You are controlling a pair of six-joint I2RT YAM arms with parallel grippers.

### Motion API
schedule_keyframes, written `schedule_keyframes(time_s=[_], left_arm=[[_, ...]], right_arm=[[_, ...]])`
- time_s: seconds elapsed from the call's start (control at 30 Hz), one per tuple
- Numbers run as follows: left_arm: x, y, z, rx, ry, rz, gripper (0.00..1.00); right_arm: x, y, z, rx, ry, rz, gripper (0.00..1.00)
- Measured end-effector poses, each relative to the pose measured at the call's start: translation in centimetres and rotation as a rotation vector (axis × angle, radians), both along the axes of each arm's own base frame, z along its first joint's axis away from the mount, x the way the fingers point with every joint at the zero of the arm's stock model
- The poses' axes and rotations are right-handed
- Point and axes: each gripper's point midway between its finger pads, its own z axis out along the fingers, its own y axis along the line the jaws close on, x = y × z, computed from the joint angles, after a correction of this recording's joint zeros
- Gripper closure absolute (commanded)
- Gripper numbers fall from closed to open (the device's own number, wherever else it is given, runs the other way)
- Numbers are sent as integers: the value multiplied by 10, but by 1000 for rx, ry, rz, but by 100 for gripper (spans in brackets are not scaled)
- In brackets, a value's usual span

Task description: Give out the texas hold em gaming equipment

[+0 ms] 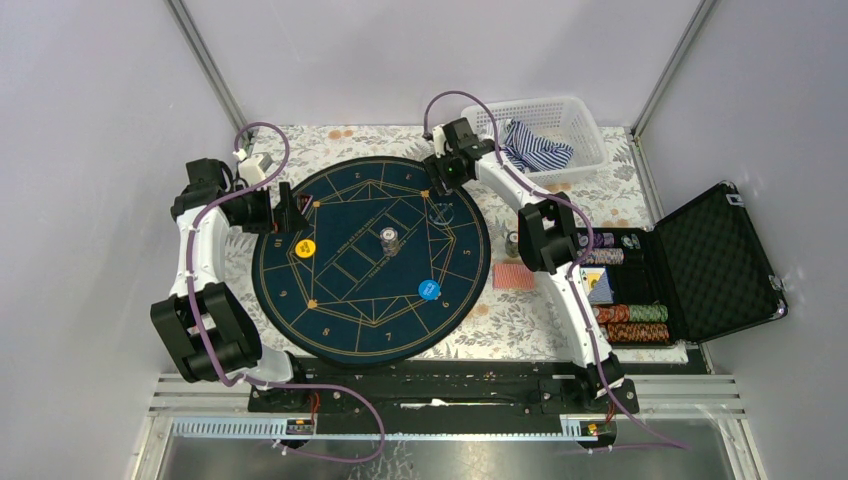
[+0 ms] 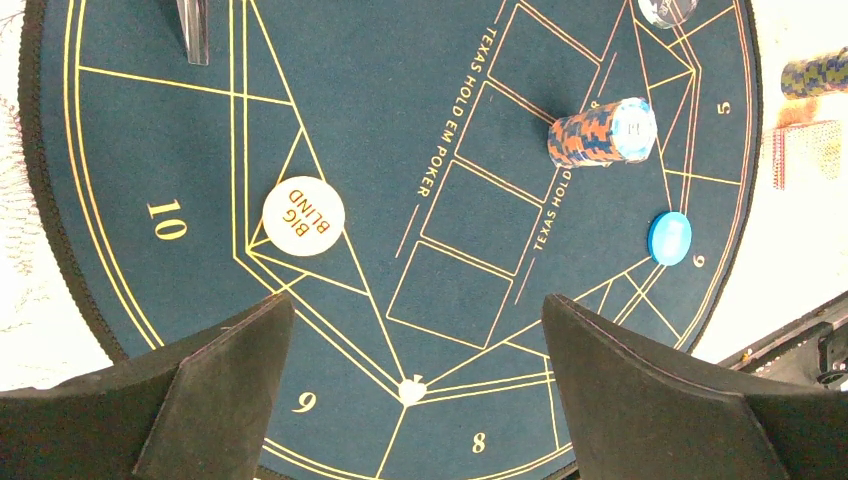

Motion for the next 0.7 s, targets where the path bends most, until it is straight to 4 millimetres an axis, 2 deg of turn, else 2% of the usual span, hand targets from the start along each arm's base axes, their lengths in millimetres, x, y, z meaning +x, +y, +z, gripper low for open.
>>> schedule_keyframes(time_s=[0.1, 0.23, 0.3, 0.4, 0.53, 0.63, 0.7], left_arm=[[0, 0, 0, 0, 0, 0, 1], [0, -1, 0, -3, -1, -2, 1], [0, -1, 1, -8, -3, -5, 1], [0, -3, 2, -16, -6, -10, 1], [-1, -5, 0, -21, -3, -13, 1], [-2, -8, -6, -25, 9, -16, 1], [-6, -12, -11, -31, 30, -17, 1]], right_arm=[[0, 3, 2, 3, -4, 8, 12], [-7, 8, 6, 2, 3, 29, 6], [-14, 11, 15, 8, 14, 46, 2], [-28, 16, 44, 37, 15, 85, 0], [-58, 27, 98, 81, -17, 146, 0], [-89, 47, 133, 122, -46, 218, 0], [-112, 64, 145, 139, -50, 271, 0]])
